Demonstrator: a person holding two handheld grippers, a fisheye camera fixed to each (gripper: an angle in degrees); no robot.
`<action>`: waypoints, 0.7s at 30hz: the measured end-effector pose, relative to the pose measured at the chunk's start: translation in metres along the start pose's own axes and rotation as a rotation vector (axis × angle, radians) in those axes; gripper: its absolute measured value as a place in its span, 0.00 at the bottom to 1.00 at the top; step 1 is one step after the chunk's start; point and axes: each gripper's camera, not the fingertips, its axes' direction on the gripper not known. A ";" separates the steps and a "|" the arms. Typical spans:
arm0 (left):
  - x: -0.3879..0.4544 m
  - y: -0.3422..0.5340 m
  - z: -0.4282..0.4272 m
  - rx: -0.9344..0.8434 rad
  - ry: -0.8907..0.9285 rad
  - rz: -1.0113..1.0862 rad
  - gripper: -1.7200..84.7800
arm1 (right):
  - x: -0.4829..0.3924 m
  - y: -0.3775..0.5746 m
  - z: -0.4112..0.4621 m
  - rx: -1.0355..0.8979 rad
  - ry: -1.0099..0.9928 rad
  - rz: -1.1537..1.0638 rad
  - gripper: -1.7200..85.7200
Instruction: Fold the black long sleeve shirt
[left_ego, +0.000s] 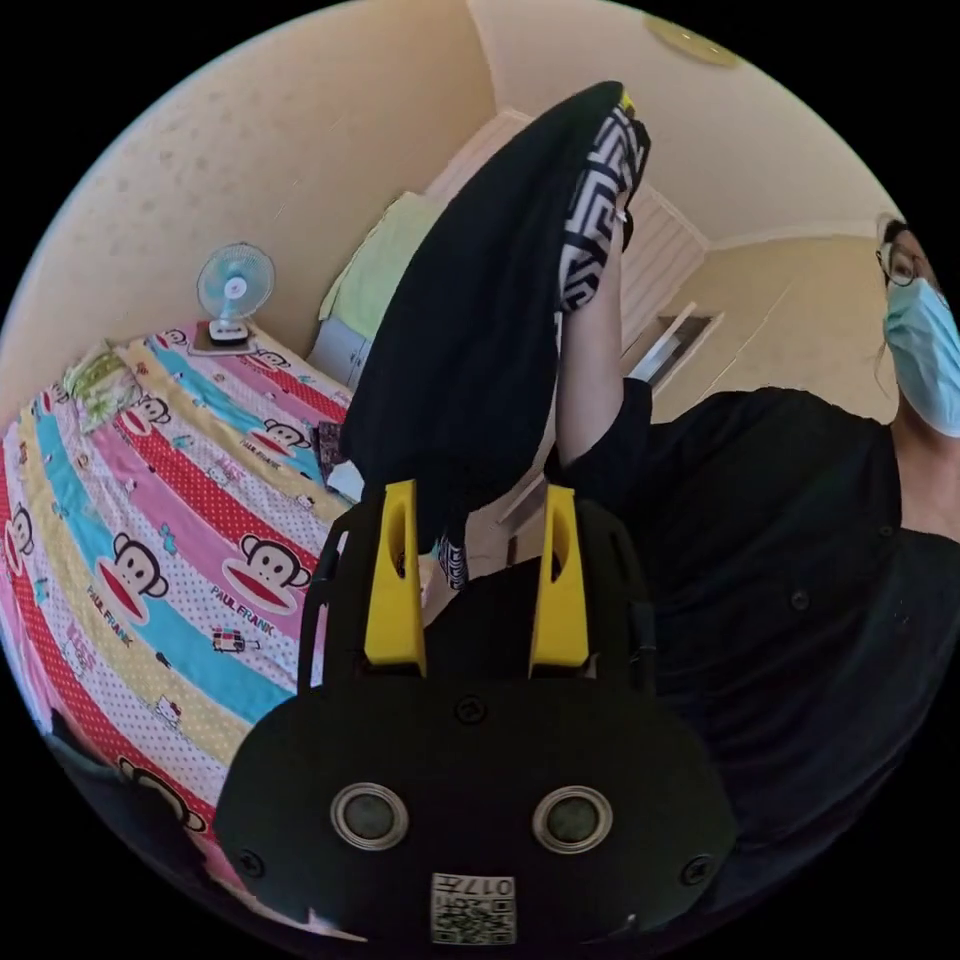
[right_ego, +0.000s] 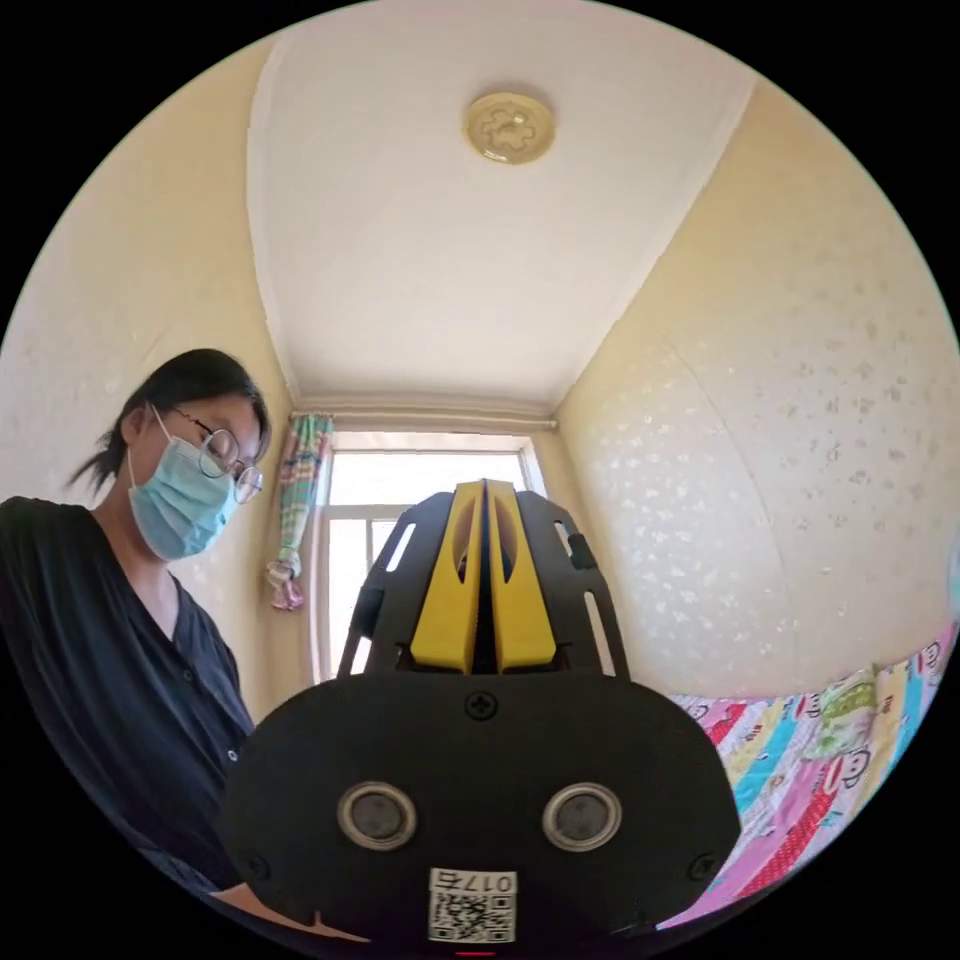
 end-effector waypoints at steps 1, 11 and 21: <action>0.017 -0.007 -0.004 -0.002 -0.034 0.021 0.22 | -0.010 -0.009 0.005 0.004 0.058 -0.033 0.02; 0.077 0.020 -0.111 0.254 -0.308 -0.048 0.02 | -0.068 -0.053 0.036 -0.014 0.448 -0.304 0.02; 0.104 0.107 -0.326 0.404 -0.231 -0.151 0.01 | 0.038 -0.024 -0.049 -0.290 0.306 -0.053 0.02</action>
